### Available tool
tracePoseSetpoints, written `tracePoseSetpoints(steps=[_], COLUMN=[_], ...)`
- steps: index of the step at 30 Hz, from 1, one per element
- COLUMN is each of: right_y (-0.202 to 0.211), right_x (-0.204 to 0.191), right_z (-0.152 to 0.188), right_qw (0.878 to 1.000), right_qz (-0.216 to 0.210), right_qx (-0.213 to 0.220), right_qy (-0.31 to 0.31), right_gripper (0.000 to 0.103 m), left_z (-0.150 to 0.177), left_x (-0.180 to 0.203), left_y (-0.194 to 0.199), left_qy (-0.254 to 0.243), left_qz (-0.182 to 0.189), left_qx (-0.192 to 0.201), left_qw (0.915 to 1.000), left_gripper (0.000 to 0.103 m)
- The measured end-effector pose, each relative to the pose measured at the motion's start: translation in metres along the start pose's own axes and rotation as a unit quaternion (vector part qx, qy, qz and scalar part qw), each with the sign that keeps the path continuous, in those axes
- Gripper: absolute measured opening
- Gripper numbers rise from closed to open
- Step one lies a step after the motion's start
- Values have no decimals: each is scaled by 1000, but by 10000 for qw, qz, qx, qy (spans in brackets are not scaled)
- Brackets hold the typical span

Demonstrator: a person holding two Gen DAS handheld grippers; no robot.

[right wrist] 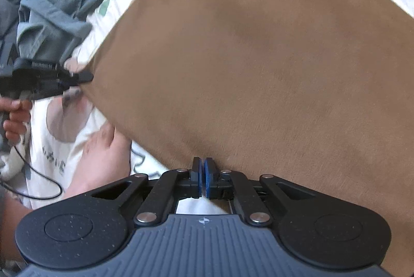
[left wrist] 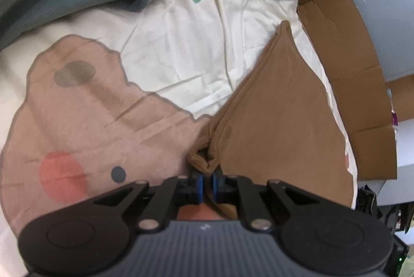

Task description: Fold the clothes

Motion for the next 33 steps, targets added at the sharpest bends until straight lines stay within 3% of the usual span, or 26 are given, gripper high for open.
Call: tracePoseSetpoints(steps=[13, 20, 33], right_y=[-2, -5, -22], right_x=[13, 27, 43], right_z=[-11, -29, -73], right_qw=[9978, 9941, 9911], right_qz=[294, 634, 767], right_qx=[287, 586, 772], right_qy=[-511, -650, -771], right_gripper=[3, 2, 2], left_z=[1, 2, 5], left_x=[-3, -4, -10], left_y=[-2, -3, -2], left_qy=[103, 127, 247], left_qz=[36, 72, 224], left_qx=[35, 33, 154], left_qw=[9999, 9999, 9993], left_gripper=[7, 7, 7])
Point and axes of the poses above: each gripper's, at about its wrist camera, not at the fingertips, and y roughly against the way its jaws point, x to its right, z to its underside, the point moved 5 cm from there along -y, roughly the way its jaws point, and after that the axes turned 9 degrees about z, right-handed, at the moved point
